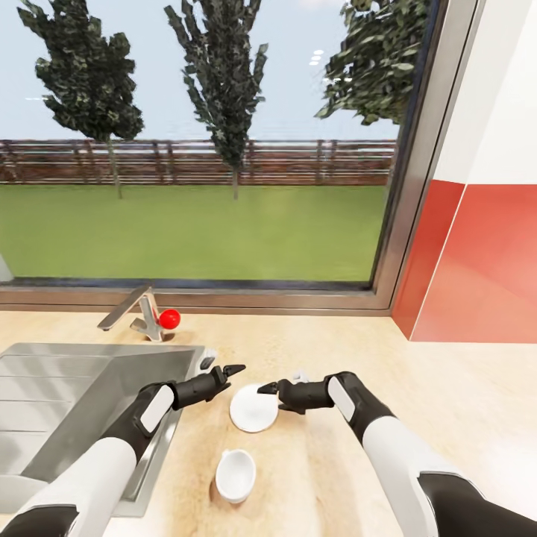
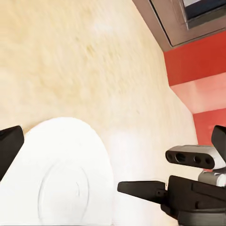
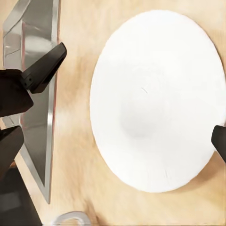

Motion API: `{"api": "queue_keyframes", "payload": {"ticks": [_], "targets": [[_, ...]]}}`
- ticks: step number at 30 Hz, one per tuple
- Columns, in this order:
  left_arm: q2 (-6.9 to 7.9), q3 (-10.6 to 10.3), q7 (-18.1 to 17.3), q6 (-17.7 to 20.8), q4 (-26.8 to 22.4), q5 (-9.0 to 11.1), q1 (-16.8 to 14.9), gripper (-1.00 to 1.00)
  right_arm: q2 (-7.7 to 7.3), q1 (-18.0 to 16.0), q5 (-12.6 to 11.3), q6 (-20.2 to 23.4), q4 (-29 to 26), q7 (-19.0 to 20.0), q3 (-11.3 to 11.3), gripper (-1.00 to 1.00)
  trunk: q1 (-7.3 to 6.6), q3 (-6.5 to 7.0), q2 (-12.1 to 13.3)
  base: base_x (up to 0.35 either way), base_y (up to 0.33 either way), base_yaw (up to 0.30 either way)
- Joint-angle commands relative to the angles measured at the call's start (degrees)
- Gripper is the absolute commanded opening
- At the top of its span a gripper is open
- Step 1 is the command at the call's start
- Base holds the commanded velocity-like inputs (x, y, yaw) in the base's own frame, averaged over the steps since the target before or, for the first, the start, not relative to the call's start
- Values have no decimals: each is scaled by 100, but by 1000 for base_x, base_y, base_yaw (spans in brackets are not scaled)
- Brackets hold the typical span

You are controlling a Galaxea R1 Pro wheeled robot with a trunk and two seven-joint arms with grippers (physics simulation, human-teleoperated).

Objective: Set up a coffee station on the kitchen countertop: keep the coffee maker on the countertop, move the bottle of coffee from the kitchen shelf to the counter next to the coffee maker, place a paper coffee filter on top of the coffee maker, put the saucer next to the coffee maker with the coffee cup on the saucer, and place the electric kettle next to the coffee maker.

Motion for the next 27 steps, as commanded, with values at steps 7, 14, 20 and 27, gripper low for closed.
{"api": "queue_keyframes", "payload": {"ticks": [7, 14, 20, 27], "targets": [[-4, 12, 2, 39, -5, 22, 173, 100, 6, -6, 19, 34, 274, 18, -43, 100, 4, -13, -14, 3, 0, 0], [3, 18, 3, 39, -1, 22, 231, 100, 6, -6, 17, 34, 307, 21, -40, 100, 4, -13, -14, 0, 0, 0], [-3, 19, 10, 42, 0, 22, 238, 100, 6, -6, 17, 32, 310, 20, -40, 100, 4, -13, -14, 0, 0, 0], [-3, 19, 11, 40, 0, 22, 239, 100, 6, -6, 17, 34, 309, 17, -40, 100, 4, -13, -14, 0, 0, 0]]}}
